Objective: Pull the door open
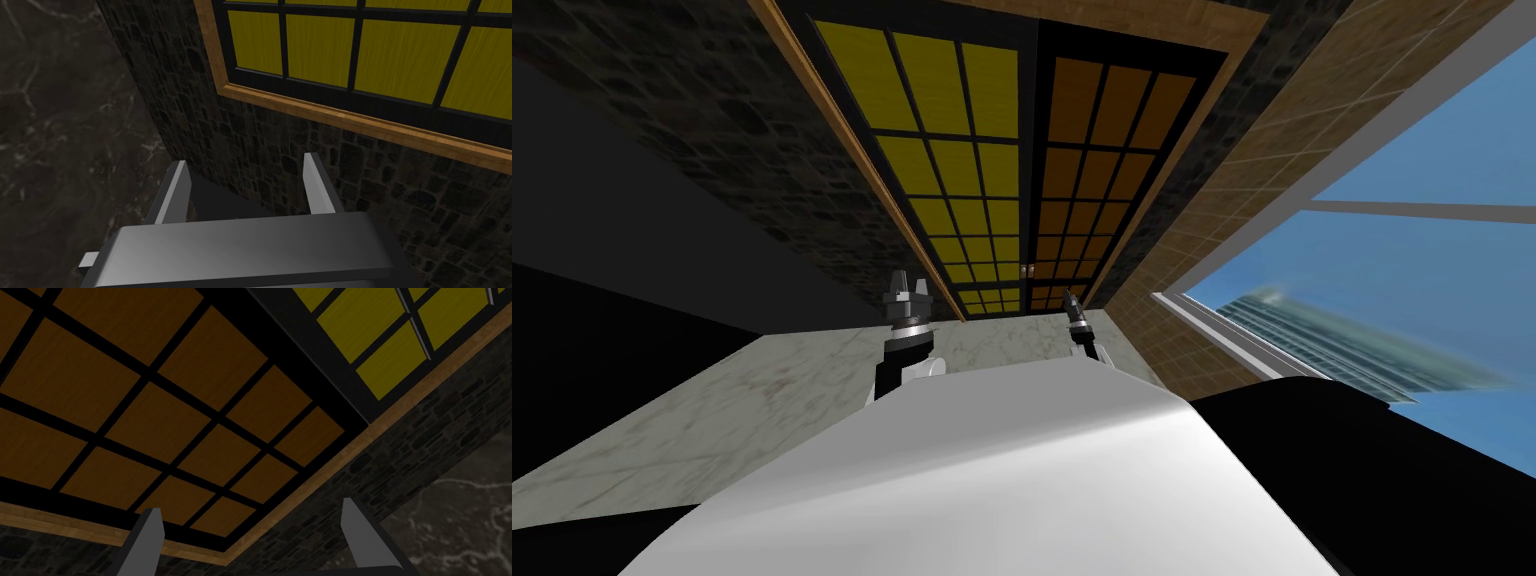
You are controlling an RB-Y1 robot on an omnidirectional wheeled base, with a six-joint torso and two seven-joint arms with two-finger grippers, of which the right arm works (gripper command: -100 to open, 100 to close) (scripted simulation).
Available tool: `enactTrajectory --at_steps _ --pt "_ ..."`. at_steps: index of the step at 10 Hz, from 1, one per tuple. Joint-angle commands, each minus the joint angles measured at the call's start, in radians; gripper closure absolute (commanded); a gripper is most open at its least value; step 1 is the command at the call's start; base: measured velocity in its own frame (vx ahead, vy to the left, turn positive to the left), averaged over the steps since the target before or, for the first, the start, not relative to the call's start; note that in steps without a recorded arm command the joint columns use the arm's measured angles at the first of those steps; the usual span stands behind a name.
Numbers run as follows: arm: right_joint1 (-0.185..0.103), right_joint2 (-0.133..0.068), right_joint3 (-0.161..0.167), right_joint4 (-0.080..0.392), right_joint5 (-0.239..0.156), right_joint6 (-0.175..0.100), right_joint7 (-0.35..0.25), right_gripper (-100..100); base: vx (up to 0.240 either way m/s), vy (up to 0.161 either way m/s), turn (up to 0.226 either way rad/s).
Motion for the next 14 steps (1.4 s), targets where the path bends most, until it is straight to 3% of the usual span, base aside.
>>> enactTrajectory --at_steps 1,14 --pt "-0.011 -0.004 -0.004 0.037 0.008 -0.012 0.032 -100 0.099 0.032 -0.029" --pt "-0.103 -0.024 -0.030 0.336 0.070 -0.104 0.281 -100 0.096 0.030 -0.030"
